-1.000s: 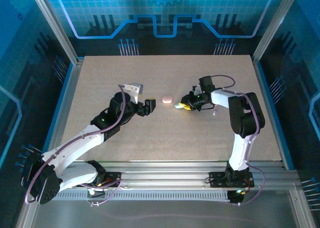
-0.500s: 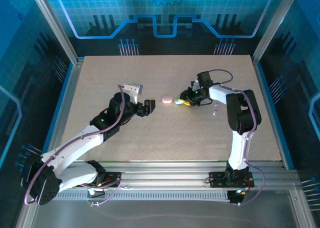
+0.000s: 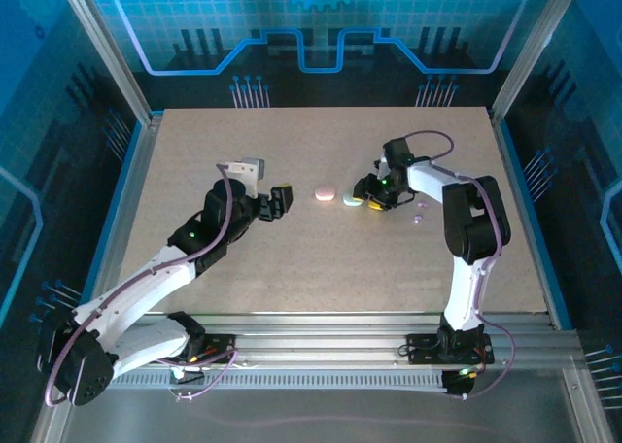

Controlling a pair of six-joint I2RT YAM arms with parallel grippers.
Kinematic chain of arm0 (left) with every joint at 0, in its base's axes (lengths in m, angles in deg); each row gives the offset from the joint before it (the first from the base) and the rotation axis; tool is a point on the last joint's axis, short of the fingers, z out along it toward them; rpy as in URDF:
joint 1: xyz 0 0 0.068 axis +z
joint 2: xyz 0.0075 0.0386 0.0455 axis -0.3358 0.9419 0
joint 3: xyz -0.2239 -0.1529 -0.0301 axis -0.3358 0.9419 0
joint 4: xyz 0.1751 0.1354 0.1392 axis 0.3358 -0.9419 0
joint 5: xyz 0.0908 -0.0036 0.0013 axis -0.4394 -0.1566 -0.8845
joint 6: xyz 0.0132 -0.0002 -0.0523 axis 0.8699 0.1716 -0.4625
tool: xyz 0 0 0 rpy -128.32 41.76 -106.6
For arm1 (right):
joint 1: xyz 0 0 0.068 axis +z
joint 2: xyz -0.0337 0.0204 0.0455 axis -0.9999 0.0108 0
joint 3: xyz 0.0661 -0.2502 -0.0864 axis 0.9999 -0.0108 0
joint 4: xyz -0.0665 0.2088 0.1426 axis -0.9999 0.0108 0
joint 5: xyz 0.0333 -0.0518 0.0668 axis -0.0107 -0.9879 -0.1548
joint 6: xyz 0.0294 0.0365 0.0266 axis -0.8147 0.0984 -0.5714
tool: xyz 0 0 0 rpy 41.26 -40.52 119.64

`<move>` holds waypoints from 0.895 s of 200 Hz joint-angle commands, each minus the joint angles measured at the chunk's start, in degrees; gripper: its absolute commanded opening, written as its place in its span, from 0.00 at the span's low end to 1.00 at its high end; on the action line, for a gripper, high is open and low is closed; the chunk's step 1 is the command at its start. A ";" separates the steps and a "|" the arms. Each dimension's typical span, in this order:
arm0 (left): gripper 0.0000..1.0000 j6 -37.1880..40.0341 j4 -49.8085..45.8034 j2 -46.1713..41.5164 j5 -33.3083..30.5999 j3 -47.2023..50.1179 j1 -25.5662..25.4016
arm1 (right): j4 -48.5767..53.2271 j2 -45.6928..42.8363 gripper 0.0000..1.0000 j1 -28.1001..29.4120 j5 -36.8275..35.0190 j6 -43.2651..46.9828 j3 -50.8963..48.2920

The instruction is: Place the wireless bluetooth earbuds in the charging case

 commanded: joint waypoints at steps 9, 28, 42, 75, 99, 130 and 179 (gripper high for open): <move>0.78 -4.04 -4.74 0.75 -4.12 -0.92 2.36 | 3.11 -7.43 0.54 0.87 -2.74 4.04 0.49; 0.72 -8.13 -8.75 2.29 -5.91 -1.17 5.31 | 2.04 -13.05 0.54 1.98 -4.16 5.95 -1.44; 0.71 -11.58 -10.70 3.38 -6.02 -0.86 8.34 | 1.71 -17.38 0.54 3.01 -5.20 7.90 -2.63; 0.79 -23.65 -18.24 6.26 -5.86 0.21 16.75 | 2.51 -25.50 0.55 5.06 -6.81 10.52 -5.09; 0.84 -29.12 -22.50 8.37 -6.44 1.26 20.85 | 4.26 -28.85 0.56 5.16 -6.82 9.52 -6.08; 0.87 -35.92 -26.57 12.60 -5.08 1.52 25.36 | 5.64 -30.73 0.58 5.14 -5.14 8.69 -6.53; 0.88 -36.12 -26.73 16.62 -4.88 0.82 26.28 | 6.46 -31.29 0.59 5.16 -4.14 8.33 -7.06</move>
